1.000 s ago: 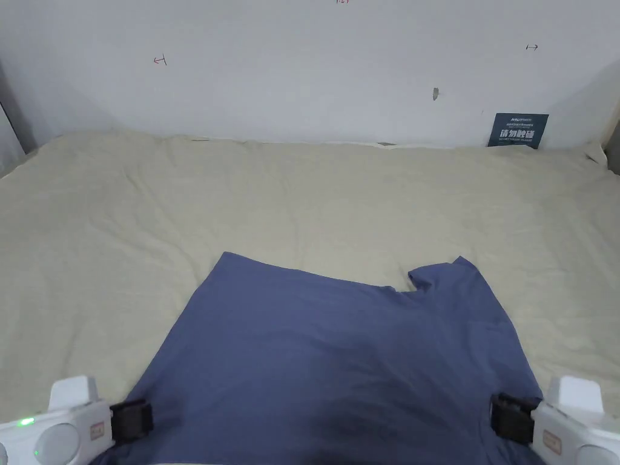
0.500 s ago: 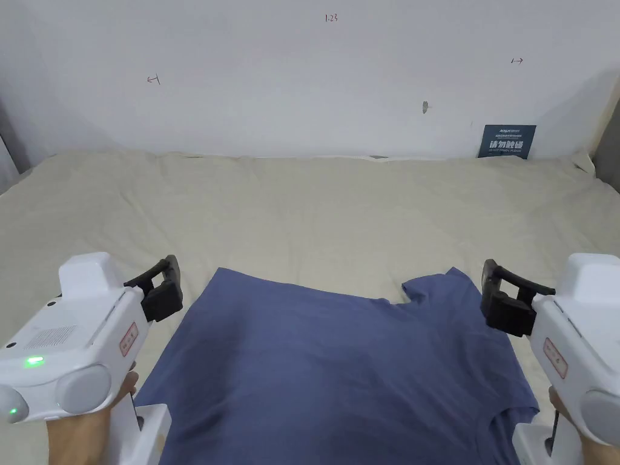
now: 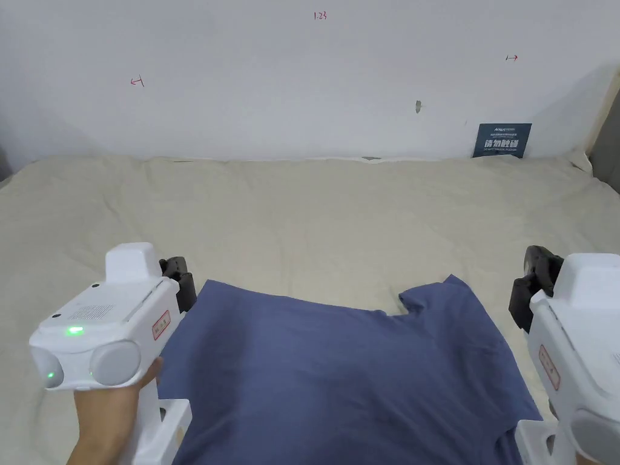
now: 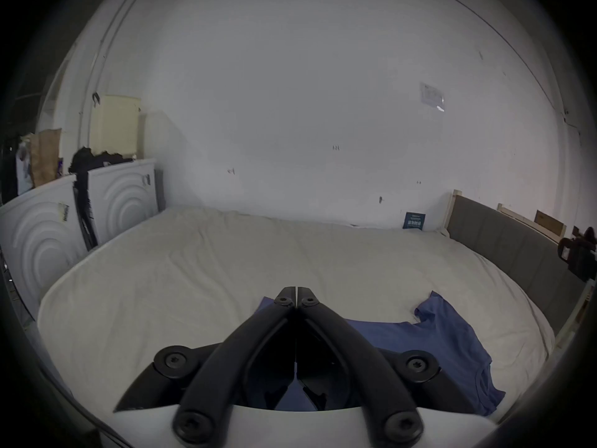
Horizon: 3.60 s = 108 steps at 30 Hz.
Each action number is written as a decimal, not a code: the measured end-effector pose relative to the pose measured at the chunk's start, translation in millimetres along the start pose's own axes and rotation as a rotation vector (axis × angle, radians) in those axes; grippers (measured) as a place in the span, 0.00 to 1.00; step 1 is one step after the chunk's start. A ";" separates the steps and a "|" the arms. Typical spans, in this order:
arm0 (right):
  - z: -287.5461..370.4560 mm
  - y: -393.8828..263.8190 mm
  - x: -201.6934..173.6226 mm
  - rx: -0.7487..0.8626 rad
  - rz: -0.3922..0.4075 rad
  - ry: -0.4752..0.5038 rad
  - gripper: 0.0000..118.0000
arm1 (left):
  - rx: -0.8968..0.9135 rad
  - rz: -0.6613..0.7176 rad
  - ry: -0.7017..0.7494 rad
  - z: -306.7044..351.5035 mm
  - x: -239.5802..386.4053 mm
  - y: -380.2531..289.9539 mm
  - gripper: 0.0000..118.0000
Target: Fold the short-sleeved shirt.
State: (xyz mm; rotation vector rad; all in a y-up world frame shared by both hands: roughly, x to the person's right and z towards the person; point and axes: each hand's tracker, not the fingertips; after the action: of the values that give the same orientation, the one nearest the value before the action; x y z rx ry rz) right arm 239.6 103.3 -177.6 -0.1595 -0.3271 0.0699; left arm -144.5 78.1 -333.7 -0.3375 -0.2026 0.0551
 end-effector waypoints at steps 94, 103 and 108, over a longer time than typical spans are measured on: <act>-178.0 242.4 7.5 0.231 -0.042 0.131 0.04 | 0.216 0.029 0.163 -79.2 -83.3 270.2 0.03; -227.3 119.6 8.4 0.004 -0.050 0.153 0.04 | 0.053 0.046 0.151 -133.2 -91.9 157.1 0.03; -223.2 47.4 11.2 -0.124 -0.093 0.177 0.04 | -0.055 0.053 0.133 -128.4 -96.1 86.3 0.03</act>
State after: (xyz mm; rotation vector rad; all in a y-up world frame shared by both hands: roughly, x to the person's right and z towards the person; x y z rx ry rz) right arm 320.7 118.8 -390.6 -0.2709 -0.1613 -0.0563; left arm -213.7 109.5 -499.2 -0.3999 -0.0640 0.0792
